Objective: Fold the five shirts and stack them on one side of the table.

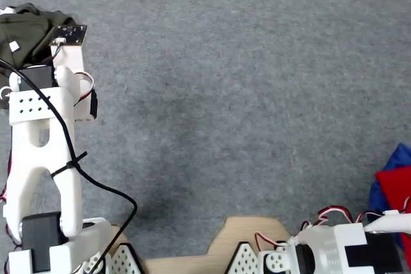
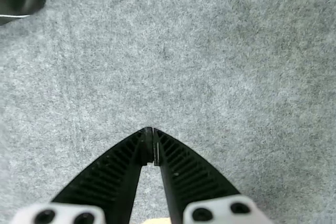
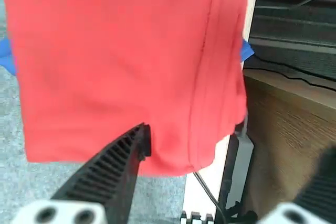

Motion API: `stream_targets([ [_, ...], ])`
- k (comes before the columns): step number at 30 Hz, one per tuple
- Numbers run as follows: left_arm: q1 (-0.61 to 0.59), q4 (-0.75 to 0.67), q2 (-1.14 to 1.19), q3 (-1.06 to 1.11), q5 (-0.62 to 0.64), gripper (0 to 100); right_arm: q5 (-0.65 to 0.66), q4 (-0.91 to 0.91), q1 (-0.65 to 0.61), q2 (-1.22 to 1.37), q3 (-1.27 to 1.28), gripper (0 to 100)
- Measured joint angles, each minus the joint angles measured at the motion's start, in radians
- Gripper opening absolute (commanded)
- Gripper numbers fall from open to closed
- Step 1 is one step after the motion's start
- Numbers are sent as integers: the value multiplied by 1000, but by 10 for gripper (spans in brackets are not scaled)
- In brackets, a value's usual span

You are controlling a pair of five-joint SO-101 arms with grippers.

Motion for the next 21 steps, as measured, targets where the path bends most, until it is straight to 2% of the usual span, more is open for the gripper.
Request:
stream_targets([
  [4, 0, 0, 0, 0, 0, 21, 0, 103, -40, 0, -153, 493],
  [6, 0, 0, 0, 0, 0, 21, 0, 127, -87, -2, -216, 453],
  [10, 0, 0, 0, 0, 0, 21, -44, 137, -207, -12, -279, 256],
  [14, -6, 0, 0, 0, -2, 20, -68, 137, -393, -18, -284, 16],
  [15, -18, 0, 0, 0, -2, 20, -68, 137, -450, -18, -284, 2],
  [17, -61, 0, 0, -11, -2, 21, -71, 137, -566, -18, -284, 35],
  [21, -218, 34, 0, -109, -23, 50, -71, 137, -813, -18, -284, 27],
])
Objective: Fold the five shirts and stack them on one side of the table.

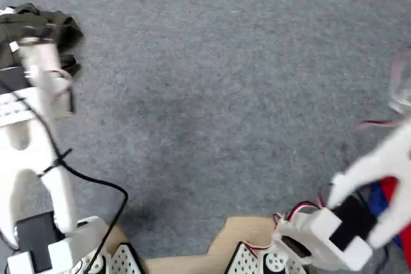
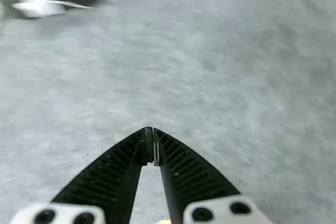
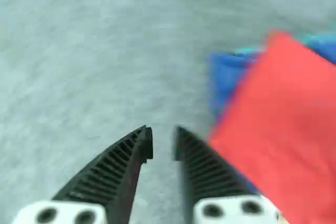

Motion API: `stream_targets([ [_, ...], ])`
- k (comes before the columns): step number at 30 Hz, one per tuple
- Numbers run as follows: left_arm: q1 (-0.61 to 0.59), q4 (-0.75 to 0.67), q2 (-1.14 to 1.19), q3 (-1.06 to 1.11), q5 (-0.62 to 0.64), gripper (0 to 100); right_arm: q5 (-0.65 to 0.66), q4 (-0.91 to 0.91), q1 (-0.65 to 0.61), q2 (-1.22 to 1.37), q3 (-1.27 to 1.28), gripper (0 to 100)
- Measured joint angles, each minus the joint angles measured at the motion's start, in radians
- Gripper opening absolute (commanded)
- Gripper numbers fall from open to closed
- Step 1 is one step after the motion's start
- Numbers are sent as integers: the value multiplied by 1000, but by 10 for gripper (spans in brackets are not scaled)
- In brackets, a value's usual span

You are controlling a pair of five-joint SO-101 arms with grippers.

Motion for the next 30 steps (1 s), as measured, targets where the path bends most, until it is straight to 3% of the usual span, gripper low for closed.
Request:
stream_targets([
  [5, -206, 14, 51, -152, -92, 183, 0, 0, -336, 0, 0, 27],
  [9, -298, -11, 203, -281, -104, 189, 0, -37, -552, 21, 0, 27],
  [12, -324, -55, 365, -387, -110, 189, 0, -74, -643, 69, 0, 27],
  [19, -324, -89, 807, -724, -98, 187, 0, -84, -738, 161, 0, 27],
  [24, -324, -143, 1106, -1014, -40, 185, 0, -84, -744, 167, 0, 27],
  [30, -281, -110, 1363, -1323, -31, 178, 0, -83, -744, 167, 0, 27],
])
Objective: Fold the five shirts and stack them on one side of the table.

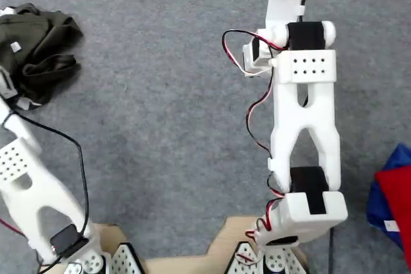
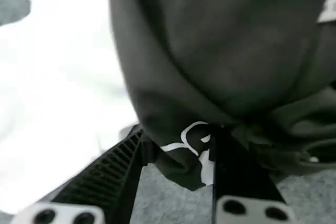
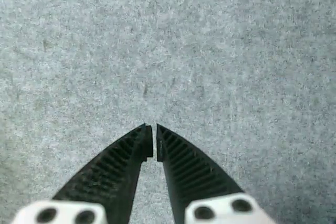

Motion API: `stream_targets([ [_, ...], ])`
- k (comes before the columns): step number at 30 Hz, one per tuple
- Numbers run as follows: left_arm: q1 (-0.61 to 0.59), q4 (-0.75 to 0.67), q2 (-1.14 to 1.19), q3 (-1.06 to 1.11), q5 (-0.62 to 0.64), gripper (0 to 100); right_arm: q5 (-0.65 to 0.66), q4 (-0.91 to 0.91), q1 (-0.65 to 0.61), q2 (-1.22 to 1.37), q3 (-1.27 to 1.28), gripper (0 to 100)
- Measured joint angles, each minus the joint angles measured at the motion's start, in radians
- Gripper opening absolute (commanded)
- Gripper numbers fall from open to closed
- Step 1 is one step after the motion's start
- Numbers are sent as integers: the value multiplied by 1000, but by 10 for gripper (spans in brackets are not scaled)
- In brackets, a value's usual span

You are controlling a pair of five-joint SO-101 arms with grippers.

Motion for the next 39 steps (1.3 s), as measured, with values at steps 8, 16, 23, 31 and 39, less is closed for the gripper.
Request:
stream_targets([
  [8, 48, 114, 144, -264, 0, 20, 0, 0, 0, 0, 0, 27],
  [16, 57, 233, 150, -419, 0, 20, 0, 0, 0, 0, 0, 27],
  [23, 115, 318, 49, -420, 26, 19, 0, 0, 0, 0, 0, 27],
  [31, 221, 322, -210, -420, 98, 19, 0, 0, 0, 0, 0, 27],
  [39, 347, 322, -508, -420, 143, 19, 0, 0, 0, 0, 0, 27],
])
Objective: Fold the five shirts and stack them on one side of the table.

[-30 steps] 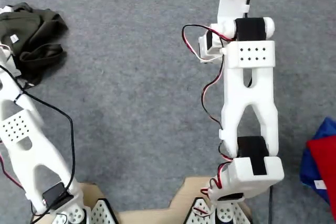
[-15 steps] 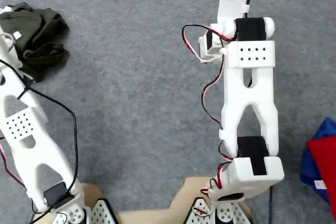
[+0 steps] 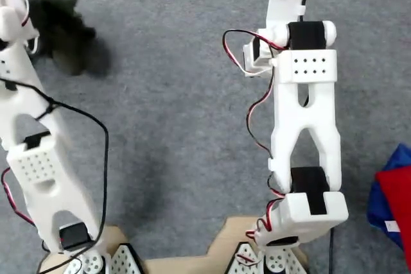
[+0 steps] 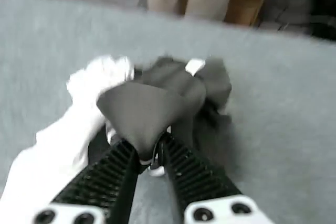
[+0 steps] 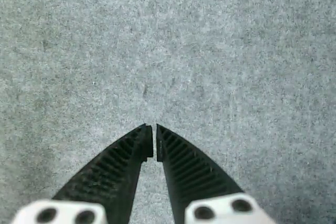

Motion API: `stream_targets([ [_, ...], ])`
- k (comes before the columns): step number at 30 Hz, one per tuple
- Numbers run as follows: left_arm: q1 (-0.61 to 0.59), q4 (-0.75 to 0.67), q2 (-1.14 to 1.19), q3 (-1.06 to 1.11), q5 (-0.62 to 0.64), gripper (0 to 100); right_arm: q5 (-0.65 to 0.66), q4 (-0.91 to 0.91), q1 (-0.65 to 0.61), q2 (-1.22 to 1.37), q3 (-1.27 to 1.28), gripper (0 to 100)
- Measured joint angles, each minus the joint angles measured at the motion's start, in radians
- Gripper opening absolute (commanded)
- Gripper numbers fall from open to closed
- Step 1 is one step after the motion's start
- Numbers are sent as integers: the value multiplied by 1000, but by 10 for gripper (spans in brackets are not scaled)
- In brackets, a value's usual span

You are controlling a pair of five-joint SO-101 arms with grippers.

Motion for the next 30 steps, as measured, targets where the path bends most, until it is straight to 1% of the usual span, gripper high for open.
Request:
stream_targets([
  [4, 75, 0, -141, 0, 3, 19, 0, 0, 0, 0, 0, 27],
  [8, 166, 0, -281, 95, 3, 19, 0, 0, 0, 0, 0, 27],
  [12, 262, 0, -433, 302, 3, 19, 0, 0, 0, 0, 0, 27],
  [20, 459, 0, -695, 855, 3, 19, 0, 0, 0, 0, 0, 27],
  [23, 542, 0, -764, 1020, 3, 20, 0, 0, 0, 0, 0, 27],
  [25, 598, 0, -809, 1105, 3, 22, 0, 0, 2, 0, 0, 28],
  [28, 680, 0, -878, 1214, 3, 26, 0, 0, 40, 0, 0, 28],
  [30, 730, 0, -922, 1272, 3, 57, 0, 0, 72, 0, 0, 28],
])
